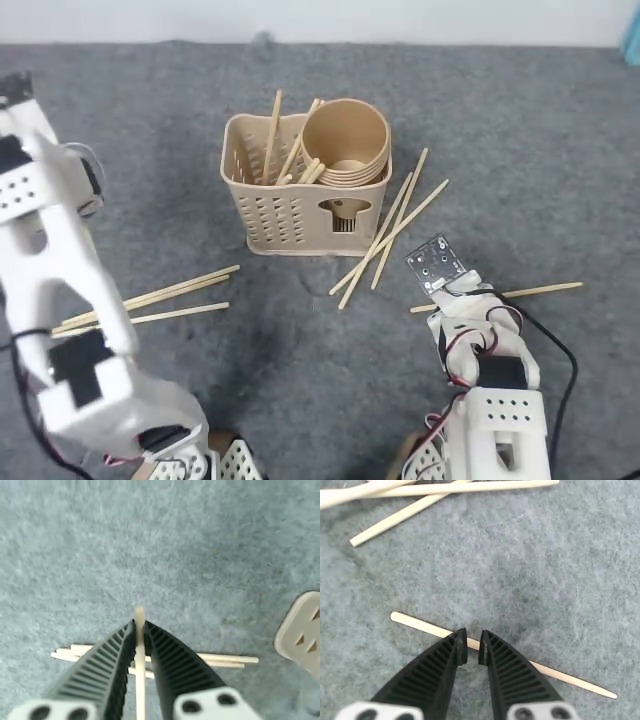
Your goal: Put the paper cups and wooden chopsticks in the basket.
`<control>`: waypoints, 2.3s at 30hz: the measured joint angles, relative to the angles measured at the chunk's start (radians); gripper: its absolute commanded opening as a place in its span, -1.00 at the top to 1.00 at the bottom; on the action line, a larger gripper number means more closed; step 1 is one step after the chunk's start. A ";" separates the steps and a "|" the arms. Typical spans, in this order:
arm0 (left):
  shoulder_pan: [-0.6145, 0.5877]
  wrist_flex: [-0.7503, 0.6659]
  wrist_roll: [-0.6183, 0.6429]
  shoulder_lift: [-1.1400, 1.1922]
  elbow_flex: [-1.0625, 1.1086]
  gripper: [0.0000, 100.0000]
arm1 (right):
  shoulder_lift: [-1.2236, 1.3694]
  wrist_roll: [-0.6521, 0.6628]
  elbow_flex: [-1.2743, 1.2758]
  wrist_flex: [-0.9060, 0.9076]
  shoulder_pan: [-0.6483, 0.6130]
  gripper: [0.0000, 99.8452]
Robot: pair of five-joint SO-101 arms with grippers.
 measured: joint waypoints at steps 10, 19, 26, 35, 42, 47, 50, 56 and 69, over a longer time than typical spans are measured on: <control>0.006 -0.255 -0.005 -0.236 0.160 0.98 | 0.000 0.000 0.000 0.000 0.000 0.89; 0.094 -0.399 -0.009 -0.479 0.170 0.98 | 0.000 0.000 0.000 0.000 0.000 0.89; 0.166 -0.499 -0.009 -0.649 0.186 0.98 | 0.000 0.000 0.000 0.000 0.000 0.89; 0.235 -0.643 -0.009 -0.957 0.482 0.98 | 0.000 0.000 0.000 0.000 0.005 0.89; 0.361 -1.094 0.213 -1.162 0.758 0.98 | 0.000 0.000 0.000 0.000 0.003 0.89; 0.488 -1.384 0.261 -1.192 0.816 0.98 | 0.000 0.000 0.000 0.000 0.003 0.89; 0.575 -1.522 0.261 -1.168 0.830 0.98 | 0.000 0.000 0.000 0.000 0.003 0.89; 0.632 -1.557 0.262 -1.060 0.832 0.98 | 0.000 0.000 0.000 0.000 0.003 0.89; 0.609 -1.501 0.176 -0.996 1.010 0.98 | 0.000 0.000 0.000 0.000 0.021 0.89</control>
